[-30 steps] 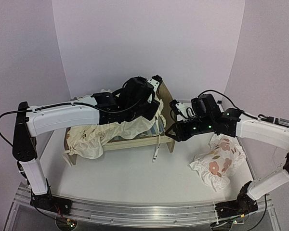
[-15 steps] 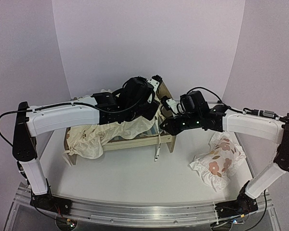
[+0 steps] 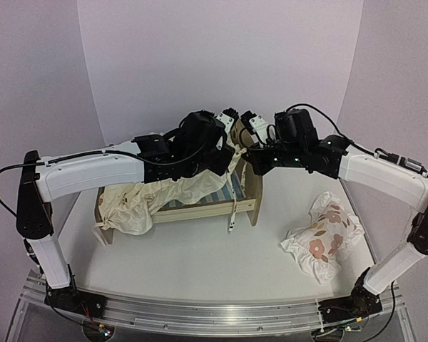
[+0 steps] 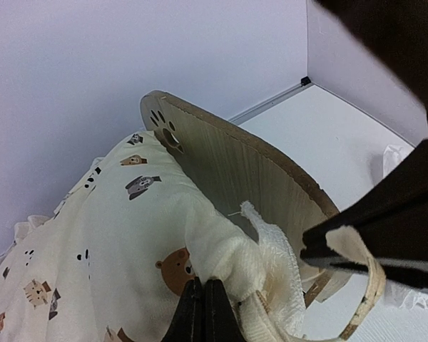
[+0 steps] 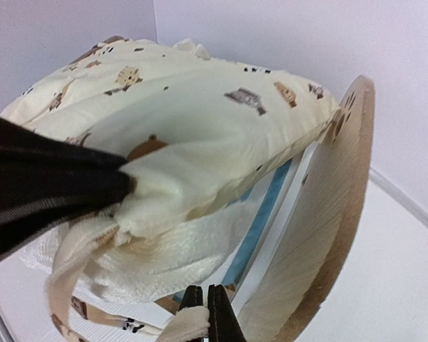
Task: Set up the pet bed
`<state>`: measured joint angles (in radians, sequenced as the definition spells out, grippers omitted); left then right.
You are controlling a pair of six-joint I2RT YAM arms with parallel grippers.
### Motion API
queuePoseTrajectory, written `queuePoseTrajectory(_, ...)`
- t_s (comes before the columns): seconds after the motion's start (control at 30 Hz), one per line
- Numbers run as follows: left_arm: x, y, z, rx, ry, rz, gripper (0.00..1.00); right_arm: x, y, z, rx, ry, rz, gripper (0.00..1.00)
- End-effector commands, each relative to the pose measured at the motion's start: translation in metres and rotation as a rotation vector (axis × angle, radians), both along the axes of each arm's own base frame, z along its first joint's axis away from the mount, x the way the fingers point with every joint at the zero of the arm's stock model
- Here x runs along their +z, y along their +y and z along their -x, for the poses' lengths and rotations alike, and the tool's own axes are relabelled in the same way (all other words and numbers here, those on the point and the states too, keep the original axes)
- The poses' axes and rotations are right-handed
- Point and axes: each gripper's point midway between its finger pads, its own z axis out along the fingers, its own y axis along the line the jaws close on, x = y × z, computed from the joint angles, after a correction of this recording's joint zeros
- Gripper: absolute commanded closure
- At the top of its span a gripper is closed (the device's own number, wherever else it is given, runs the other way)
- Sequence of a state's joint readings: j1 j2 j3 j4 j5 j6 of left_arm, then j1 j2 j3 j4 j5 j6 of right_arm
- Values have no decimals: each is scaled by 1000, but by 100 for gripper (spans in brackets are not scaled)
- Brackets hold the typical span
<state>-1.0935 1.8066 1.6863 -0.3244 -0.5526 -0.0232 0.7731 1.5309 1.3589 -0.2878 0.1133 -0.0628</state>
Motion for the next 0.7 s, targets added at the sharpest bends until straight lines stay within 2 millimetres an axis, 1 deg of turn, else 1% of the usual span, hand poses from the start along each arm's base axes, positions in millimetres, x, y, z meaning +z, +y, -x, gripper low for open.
queuePoseTrajectory(0.0, 37, 13, 1, 18, -50, 69, 100, 25, -16, -11, -38, -116, 102, 100)
queuePoseTrajectory(0.07, 34, 13, 1, 16, -45, 67, 100, 21, -19, -17, -55, -136, 147, 100)
queuePoseTrajectory(0.17, 30, 11, 1, 12, -36, 65, 100, 11, -21, -21, -63, -132, 189, 100)
queuePoseTrajectory(0.37, 15, 3, 1, -3, -6, 58, 100, -19, -18, -23, -68, -74, 216, 100)
queuePoseTrajectory(0.43, 7, 1, 0, -6, 5, 49, 100, -27, -19, -24, -79, -57, 227, 98)
queuePoseTrajectory(0.5, 2, -2, 0, -9, 14, 45, 100, -33, -22, -25, -97, -46, 234, 91)
queuePoseTrajectory(0.53, 1, -3, 0, -11, 17, 45, 100, -35, -23, -24, -105, -38, 235, 85)
queuePoseTrajectory(0.6, 0, -5, 1, -20, 24, 45, 100, -37, -23, -20, -103, -20, 220, 70)
queuePoseTrajectory(0.67, -1, -8, 1, -29, 34, 44, 100, -36, -22, -14, -95, 6, 188, 59)
